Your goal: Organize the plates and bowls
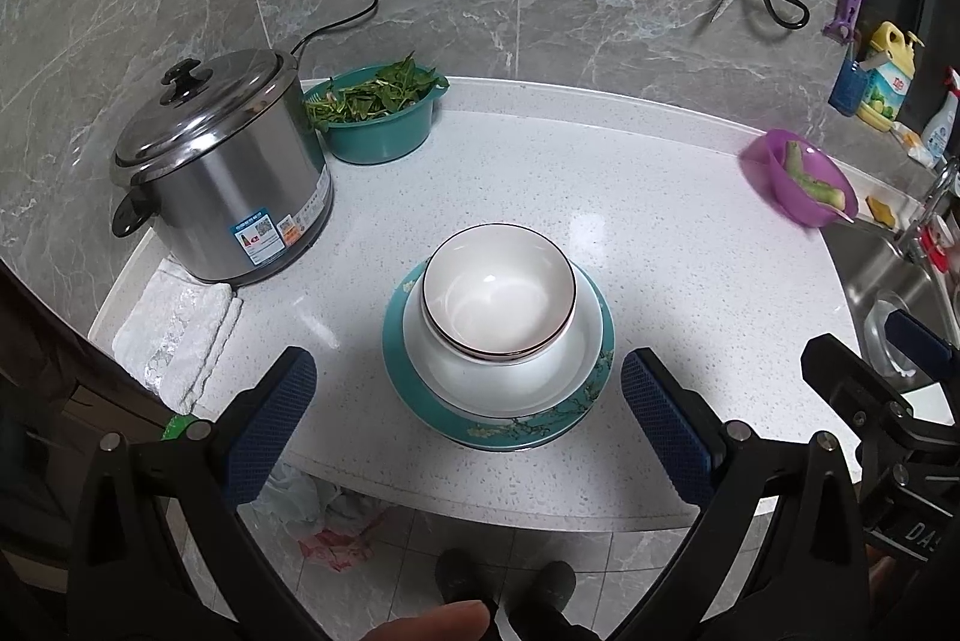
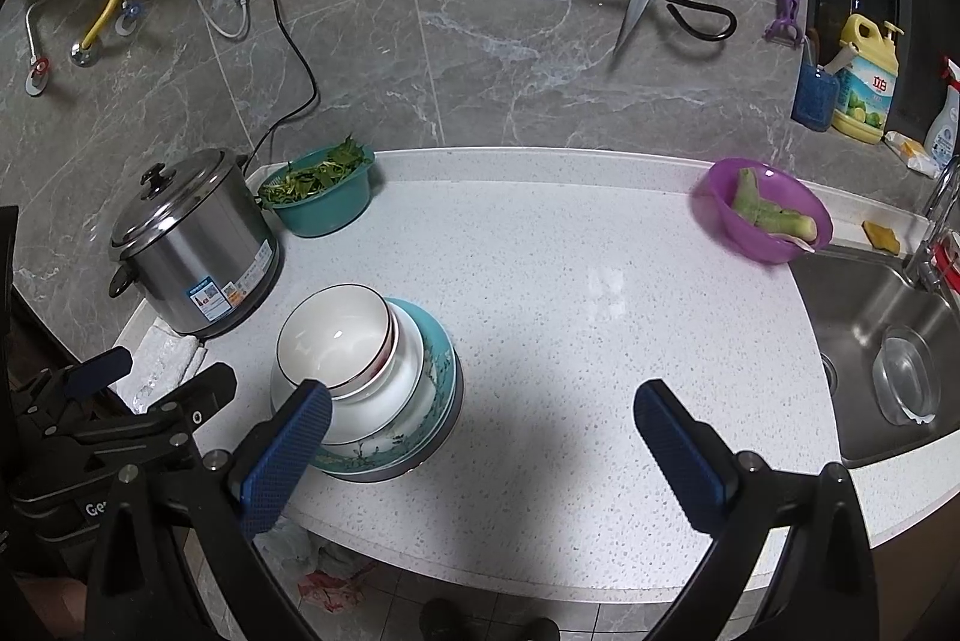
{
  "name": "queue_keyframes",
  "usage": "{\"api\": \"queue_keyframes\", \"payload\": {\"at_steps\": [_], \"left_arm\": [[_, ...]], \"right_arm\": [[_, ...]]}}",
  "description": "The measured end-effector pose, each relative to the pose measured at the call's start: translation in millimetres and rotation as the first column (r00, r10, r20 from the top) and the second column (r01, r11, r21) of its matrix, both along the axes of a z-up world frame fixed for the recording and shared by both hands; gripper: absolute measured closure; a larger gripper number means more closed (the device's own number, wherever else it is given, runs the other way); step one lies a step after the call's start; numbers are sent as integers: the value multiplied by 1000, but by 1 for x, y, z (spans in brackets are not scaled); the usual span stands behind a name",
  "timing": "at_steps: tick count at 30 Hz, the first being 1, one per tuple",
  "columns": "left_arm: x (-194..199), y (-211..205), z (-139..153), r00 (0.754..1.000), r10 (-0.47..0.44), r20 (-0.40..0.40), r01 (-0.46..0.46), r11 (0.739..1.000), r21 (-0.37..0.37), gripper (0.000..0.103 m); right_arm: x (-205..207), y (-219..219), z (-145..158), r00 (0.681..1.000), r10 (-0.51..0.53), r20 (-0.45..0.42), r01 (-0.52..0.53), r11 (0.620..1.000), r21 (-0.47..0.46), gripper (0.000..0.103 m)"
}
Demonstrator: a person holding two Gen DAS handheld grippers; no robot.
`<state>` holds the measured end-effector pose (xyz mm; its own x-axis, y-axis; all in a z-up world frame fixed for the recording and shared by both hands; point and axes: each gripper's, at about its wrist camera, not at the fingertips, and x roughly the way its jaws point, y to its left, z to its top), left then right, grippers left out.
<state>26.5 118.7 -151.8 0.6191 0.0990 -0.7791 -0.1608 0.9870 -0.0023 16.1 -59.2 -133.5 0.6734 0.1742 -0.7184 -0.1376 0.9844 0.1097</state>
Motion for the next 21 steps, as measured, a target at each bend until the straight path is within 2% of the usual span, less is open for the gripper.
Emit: {"api": "queue_keyframes", "payload": {"at_steps": [21], "left_arm": [[1, 1, -2, 1000, 6, -3, -6, 1000, -5, 0]], "right_arm": [[1, 1, -1, 1000, 1, -1, -1, 1000, -1, 0]]}}
